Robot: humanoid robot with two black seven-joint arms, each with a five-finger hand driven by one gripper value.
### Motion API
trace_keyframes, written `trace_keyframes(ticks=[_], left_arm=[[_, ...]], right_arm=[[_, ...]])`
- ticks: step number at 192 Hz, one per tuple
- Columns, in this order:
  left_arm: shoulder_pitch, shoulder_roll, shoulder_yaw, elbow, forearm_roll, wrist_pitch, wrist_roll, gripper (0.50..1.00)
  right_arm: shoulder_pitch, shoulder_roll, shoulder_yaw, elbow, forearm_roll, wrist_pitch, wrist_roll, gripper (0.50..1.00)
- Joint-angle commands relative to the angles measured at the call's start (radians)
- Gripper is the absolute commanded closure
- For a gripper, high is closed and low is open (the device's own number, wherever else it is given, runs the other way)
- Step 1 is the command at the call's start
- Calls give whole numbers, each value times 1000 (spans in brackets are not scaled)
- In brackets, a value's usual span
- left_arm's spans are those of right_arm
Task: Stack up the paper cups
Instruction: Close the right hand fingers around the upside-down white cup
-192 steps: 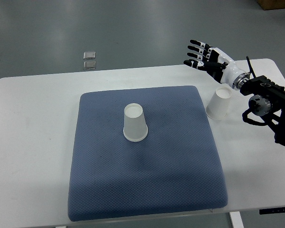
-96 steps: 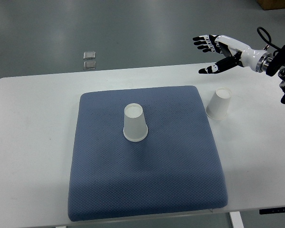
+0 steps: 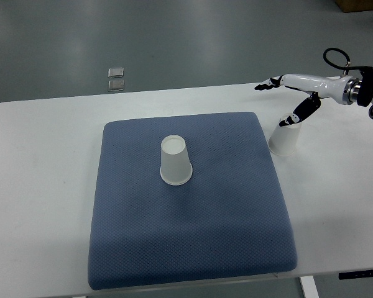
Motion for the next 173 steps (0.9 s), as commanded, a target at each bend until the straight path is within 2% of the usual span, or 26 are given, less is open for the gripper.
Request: trace_keyframes(ticks=[1, 45, 173], left_arm=[[0, 0, 0, 0, 1, 0, 0, 500], [0, 0, 0, 0, 1, 0, 0, 500], [0, 0, 0, 0, 0, 0, 0, 500]], right_arm=[[14, -2, -92, -2, -1, -69, 1, 593], [37, -2, -207, -17, -1, -146, 1, 601], [42, 11, -284, -79, -5, -165, -1, 628]])
